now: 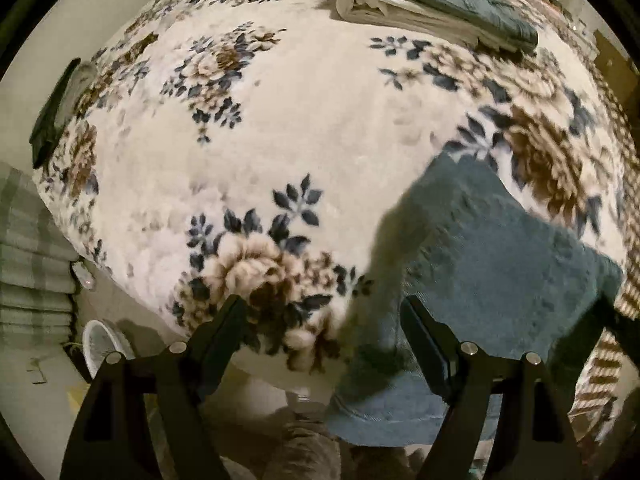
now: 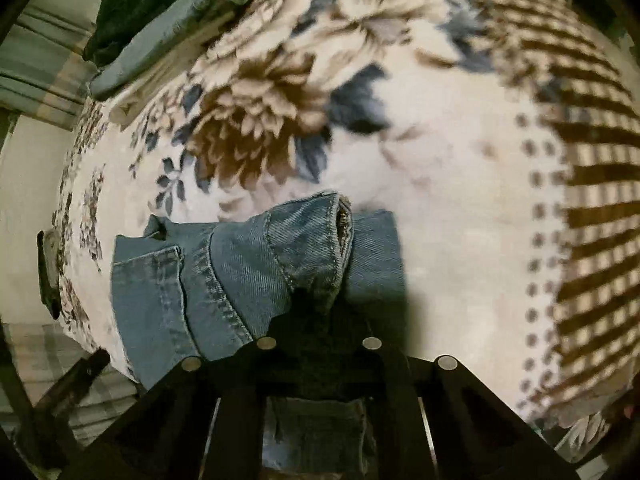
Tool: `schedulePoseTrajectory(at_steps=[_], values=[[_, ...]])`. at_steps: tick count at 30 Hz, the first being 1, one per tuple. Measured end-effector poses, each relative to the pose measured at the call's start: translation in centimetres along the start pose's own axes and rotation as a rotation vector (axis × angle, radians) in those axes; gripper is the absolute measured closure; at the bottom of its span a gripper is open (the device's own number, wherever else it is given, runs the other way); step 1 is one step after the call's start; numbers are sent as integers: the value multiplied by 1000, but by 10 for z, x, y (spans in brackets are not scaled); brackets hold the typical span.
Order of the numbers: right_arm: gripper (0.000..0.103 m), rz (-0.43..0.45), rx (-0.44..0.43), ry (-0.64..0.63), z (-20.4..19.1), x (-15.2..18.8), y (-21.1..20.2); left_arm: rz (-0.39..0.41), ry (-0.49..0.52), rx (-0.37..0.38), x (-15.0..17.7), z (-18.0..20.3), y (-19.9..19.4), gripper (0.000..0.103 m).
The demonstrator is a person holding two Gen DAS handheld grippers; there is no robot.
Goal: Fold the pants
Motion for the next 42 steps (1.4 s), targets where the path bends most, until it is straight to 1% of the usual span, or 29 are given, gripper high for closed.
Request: schedulePoseTrajectory(at_steps=[2,3,4,7,9,11,13,15,17,18,19,20,21,23,25,26,27,28,29,30,31,32,34,35,36,37,38,40,42], values=[[92,28,30,18,14,0,-19,4,-15,53,-8,3,-1,25],[92,33,39,36,25,-1,-27,3,-18,71,-11,7,-1,25],[92,35,47,63,38,-3,-35,3,-21,104,-15,11,-1,25],[91,33,88,135,77,-7,-42,12,-15,184,-30,31,3,25],[91,13,100,171,98,-9,-34,24,-7,224,-41,45,8,25],[91,-4,110,161,103,-9,-22,24,7,272,-53,60,19,25],[86,-47,124,147,106,-12,-7,7,12,305,-62,71,32,25],[78,-83,73,195,112,-15,-2,-34,7,342,-70,81,52,25],[69,-101,17,242,121,-14,-2,-85,-30,384,-75,87,77,25],[54,-102,-20,267,126,-14,-2,-99,-41,400,-77,88,84,25],[34,-102,-64,289,130,-14,0,-111,-56,435,-79,90,92,34],[26,-108,-97,308,132,-13,2,-117,-75,491,-80,92,99,65],[23,-115,-126,324,135,-13,5,-116,-87,516,-80,93,102,65],[23,-139,-182,337,135,-15,14,-77,-71,523,-79,94,97,69],[23,-152,-207,344,136,-17,20,-38,-44,522,-76,94,90,73],[24,-144,-206,336,137,-17,21,-22,-38,520,-74,93,86,76],[35,-131,-212,321,133,-18,20,-10,-38,520,-73,91,84,77],[63,-116,-207,291,126,-19,20,2,-33,513,-73,89,81,79],[72,-104,-160,260,118,-21,18,15,-20,496,-74,87,78,82],[76,-84,-140,233,110,-23,15,25,-13,480,-76,86,78,83],[82,-73,-122,215,103,-26,11,41,-12,460,-78,83,76,87],[84,-67,-111,206,98,-29,9,42,-14,460,-81,79,79,90],[85,-68,-89,198,95,-33,10,23,-48,469,-86,74,90,90],[85,-73,-71,191,95,-34,12,-6,-53,487,-89,75,94,90],[85,-77,-55,171,94,-33,12,-9,-55,487,-89,75,93,90],[83,-81,-49,158,93,-32,11,-9,-52,490,-89,75,89,90],[79,-94,-42,149,93,-30,9,-6,-36,496,-88,77,83,87],[47,-137,-18,171,104,-18,0,-9,-17,495,-84,76,73,84],[35,-147,-46,235,119,-1,-12,-18,-30,498,-77,70,64,72]])
Point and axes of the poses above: each gripper's, at about its wrist camera, not at the fingertips, and y roughly the way its jaws point, z to its right, x to its underside, the point moved 6 cm from there along y, roughly the way its jaws point, and after that the axes turned 6 degrees about y, right-handed, at the moved point
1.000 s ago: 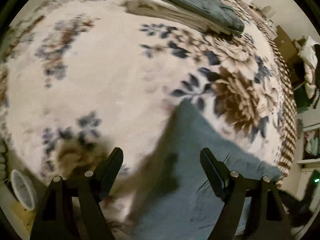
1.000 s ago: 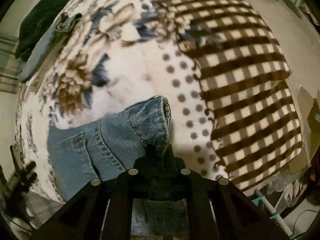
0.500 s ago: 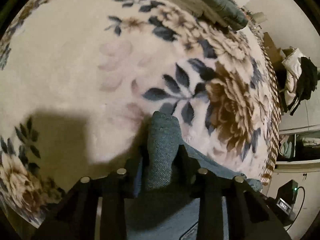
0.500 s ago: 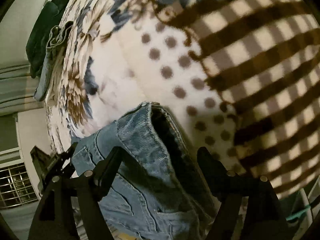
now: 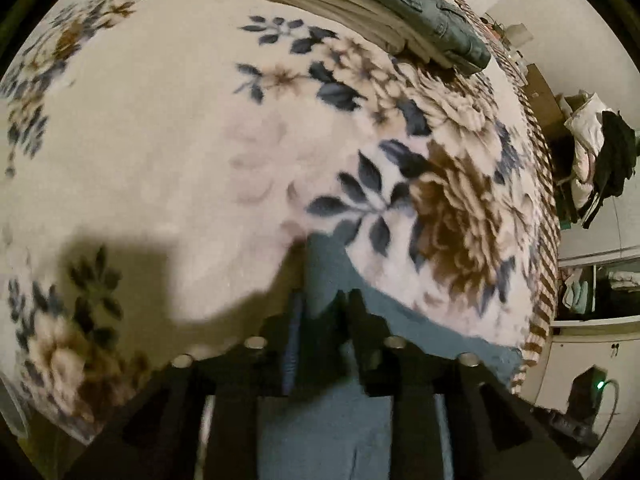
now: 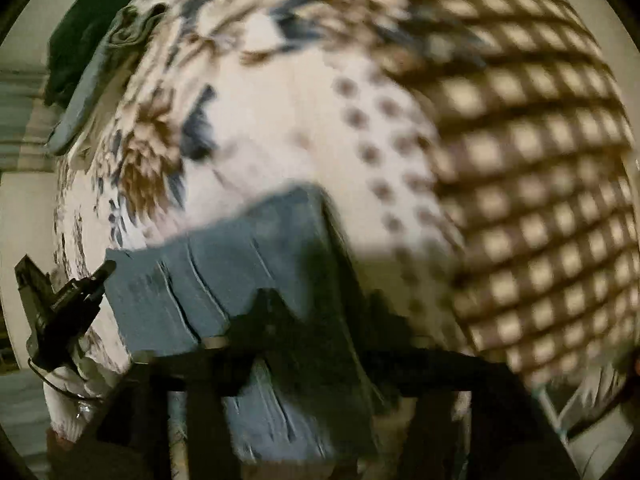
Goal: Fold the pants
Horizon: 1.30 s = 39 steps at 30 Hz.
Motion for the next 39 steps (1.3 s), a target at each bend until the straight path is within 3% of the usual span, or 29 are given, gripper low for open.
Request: schedulePoseTrajectory(at_steps=[2,4,7,8,9,12,13,15,17,20,21,22,28,31,34,39], values=[[29,-50,-26,77,21,23,2,-2,-17,7,11,-3,-10,38],[27,-123,-59,160,37,46,18,-4,-24,8,24,-7,-16,25],[30,-191,-172,296,46,70,45,-23,-25,-13,43,-13,-17,24],[43,-167,-191,315,45,75,49,-35,-26,-26,51,-16,-14,24],[58,-141,-152,317,45,78,50,-43,-30,-29,54,-17,-12,24],[74,-26,-74,284,44,79,28,-69,-43,-38,66,-22,-5,23],[76,-12,-76,305,48,79,23,-70,-46,-34,69,-23,-5,17],[76,-34,-90,309,53,80,26,-71,-43,-34,72,-21,-3,14],[72,-56,-140,289,50,81,29,-71,-45,-19,74,-20,-3,14],[45,-71,-228,230,46,87,26,-53,-57,36,74,-17,-6,14],[30,-72,-259,229,42,90,30,-50,-60,56,73,-16,-6,14],[24,-81,-311,231,39,95,33,-48,-61,75,74,-16,-6,14],[23,-108,-397,184,14,109,74,-29,-52,206,76,-9,-2,6],[14,-66,-428,137,-4,111,81,-62,-62,265,79,-6,10,5],[5,-34,-468,148,-16,108,86,-103,-57,281,84,-7,22,5],[3,-11,-506,170,-19,104,80,-146,-46,304,89,-6,39,5]])
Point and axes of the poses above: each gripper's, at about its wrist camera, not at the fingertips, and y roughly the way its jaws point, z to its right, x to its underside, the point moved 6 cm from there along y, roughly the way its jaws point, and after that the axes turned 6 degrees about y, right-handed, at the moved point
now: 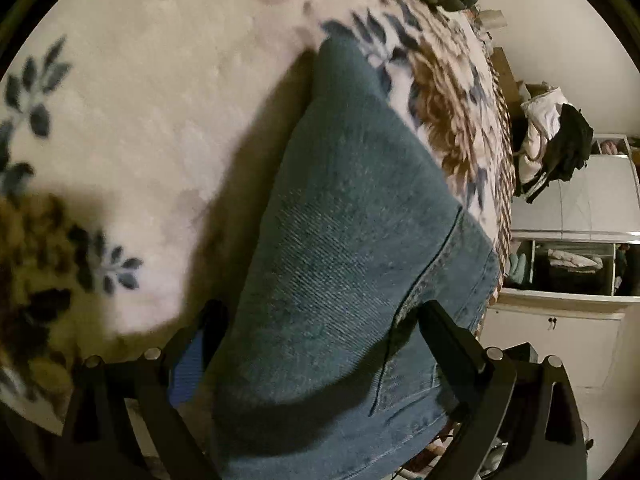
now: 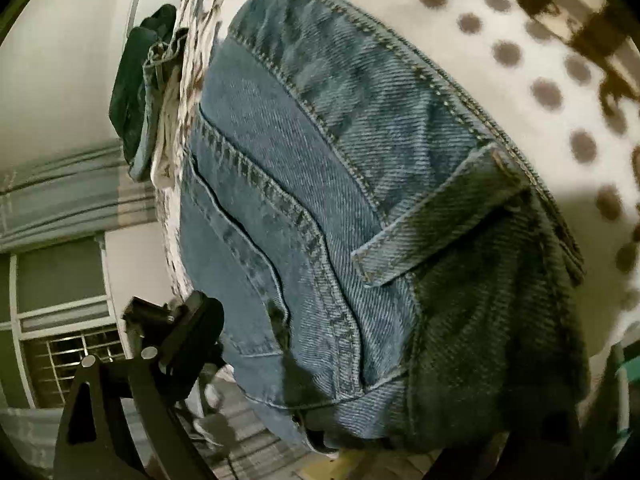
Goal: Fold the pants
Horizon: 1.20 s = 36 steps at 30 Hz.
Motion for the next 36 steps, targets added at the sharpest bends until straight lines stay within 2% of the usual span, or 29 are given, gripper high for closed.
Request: schedulePoseTrajectory(at_steps=[4,7,9,11,15,18,20,21,22,23,24,25,26,29,36], values=[[5,33,-41,-18,-11,8,-8,-9,13,15,0,3,2,3],[6,40,-87,-95,-39,15,-16,-17,12,26,-1,3,1,3],[6,36,-23,-145,-41,16,-8,-19,5,35,0,1,1,3],[6,31,70,-127,-27,11,5,-20,-3,42,0,-1,0,3],[7,34,41,-94,-25,7,16,-23,-13,54,0,-5,-1,3],[8,56,53,-92,-33,7,22,-12,-18,65,2,-6,-2,3],[19,78,91,-99,-34,4,24,-1,-34,71,1,-7,-3,4],[41,88,128,-102,-35,5,26,4,-39,73,1,-6,-3,6],[53,90,129,-95,-33,5,25,13,-35,80,1,-4,-5,21],[55,96,126,-86,-34,7,23,24,-21,68,2,-2,-7,37],[58,103,132,-86,-38,9,19,31,-4,51,3,-1,-8,43],[61,111,140,-87,-41,11,18,41,11,53,5,1,-12,57],[62,118,143,-85,-46,12,18,59,25,64,7,4,-17,65],[66,140,161,-95,-62,17,18,88,63,66,12,16,-30,76],[69,161,137,-132,-88,24,-14,144,78,81,13,51,-62,78]])
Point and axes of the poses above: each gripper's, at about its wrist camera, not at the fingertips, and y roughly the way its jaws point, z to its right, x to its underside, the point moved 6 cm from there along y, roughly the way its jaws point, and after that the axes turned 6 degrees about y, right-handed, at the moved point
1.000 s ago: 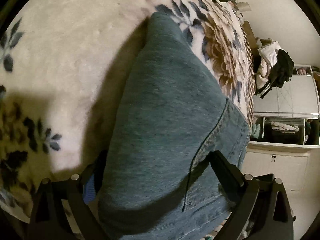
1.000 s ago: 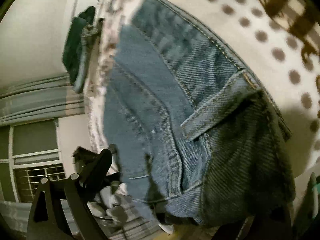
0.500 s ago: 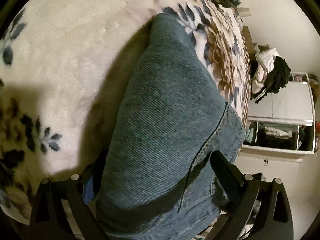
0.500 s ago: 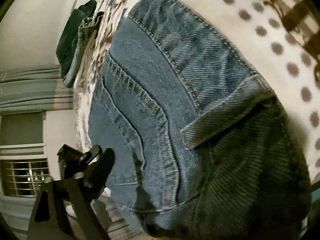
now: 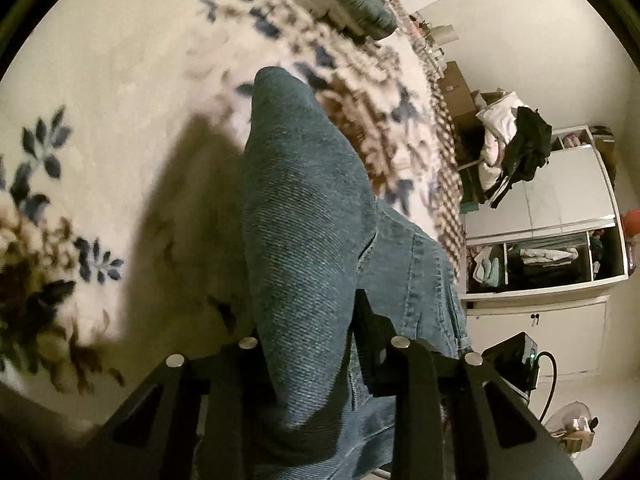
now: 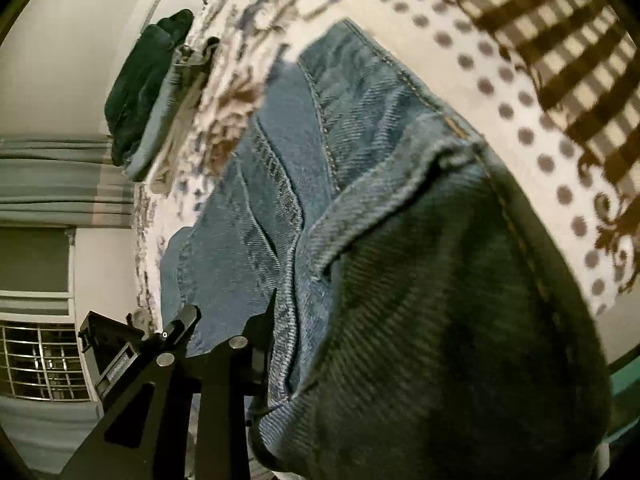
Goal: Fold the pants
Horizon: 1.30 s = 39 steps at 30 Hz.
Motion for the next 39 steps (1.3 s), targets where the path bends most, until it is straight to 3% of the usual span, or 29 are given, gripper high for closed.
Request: schedulePoseTrajectory(at_steps=[4,10,15,19,26,31,36,39], values=[[69,2,-19,-41,-31,-3,-25,29,-20,-1,-11,20,-24,78],[69,6,-77,-99,-97,-21,-61,76,-3,-16,-53,59,-69,78],[69,34,-125,-142,-174,-57,-73,129,42,-13,-117,86,-94,78],[69,67,-151,-166,-240,-94,-61,169,65,-3,-191,91,-101,78],[69,134,-191,-168,-349,-167,0,190,89,25,-329,64,-95,78],[69,165,-198,-154,-408,-223,74,172,105,20,-424,29,-75,78],[69,170,-193,-123,-429,-268,158,131,130,-3,-490,-21,-35,78],[69,156,-172,-97,-419,-283,204,91,120,-24,-507,-56,-8,78]])
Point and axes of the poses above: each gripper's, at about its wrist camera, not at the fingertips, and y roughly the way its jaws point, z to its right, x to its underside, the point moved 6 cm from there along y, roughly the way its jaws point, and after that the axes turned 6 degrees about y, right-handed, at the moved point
